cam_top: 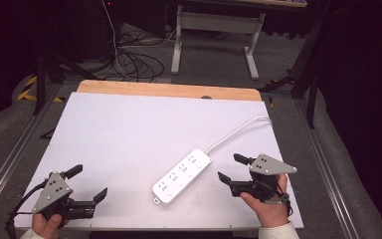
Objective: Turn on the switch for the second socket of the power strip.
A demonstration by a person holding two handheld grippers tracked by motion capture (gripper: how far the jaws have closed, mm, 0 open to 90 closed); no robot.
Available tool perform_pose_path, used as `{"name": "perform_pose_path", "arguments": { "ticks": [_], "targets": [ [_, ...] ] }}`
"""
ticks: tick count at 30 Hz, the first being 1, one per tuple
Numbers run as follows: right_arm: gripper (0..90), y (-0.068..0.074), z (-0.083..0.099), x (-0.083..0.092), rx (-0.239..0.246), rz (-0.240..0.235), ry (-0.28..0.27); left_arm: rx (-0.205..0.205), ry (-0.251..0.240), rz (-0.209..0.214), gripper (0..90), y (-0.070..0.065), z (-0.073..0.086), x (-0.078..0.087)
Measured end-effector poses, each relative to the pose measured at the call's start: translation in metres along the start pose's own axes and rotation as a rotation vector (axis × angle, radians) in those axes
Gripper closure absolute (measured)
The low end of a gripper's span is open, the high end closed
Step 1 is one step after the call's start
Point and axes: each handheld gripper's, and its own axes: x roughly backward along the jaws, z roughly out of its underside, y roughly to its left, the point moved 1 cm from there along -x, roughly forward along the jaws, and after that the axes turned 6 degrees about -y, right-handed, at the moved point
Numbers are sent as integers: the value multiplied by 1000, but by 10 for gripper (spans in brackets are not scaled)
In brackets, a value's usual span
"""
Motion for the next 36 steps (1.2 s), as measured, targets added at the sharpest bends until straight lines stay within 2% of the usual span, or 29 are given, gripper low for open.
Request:
{"name": "perform_pose_path", "arguments": {
  "ticks": [5,10,13,15,17,22,27,33,36],
  "targets": [
    [208,-5,13,3,-26,10,25,10,-4,12,10,0,0,1],
    [187,-12,26,6,-50,0,57,14,-7,19,12,-1,-1,1],
    [184,-17,36,7,-82,-3,69,7,-10,29,11,-1,-1,2],
    [184,-21,41,8,-90,0,71,-3,2,21,10,-1,0,2],
    [184,-23,47,9,-89,2,75,-15,1,14,18,-1,0,2],
    [184,-28,61,10,-75,2,88,-10,-6,-4,17,-1,1,4],
    [184,-28,73,11,-64,-10,128,-18,-7,-15,18,2,2,5],
    [184,-27,87,14,-80,4,160,-6,4,-16,18,5,6,8],
    [184,-27,93,15,-88,7,170,14,4,-19,19,5,8,9]
  ]
}}
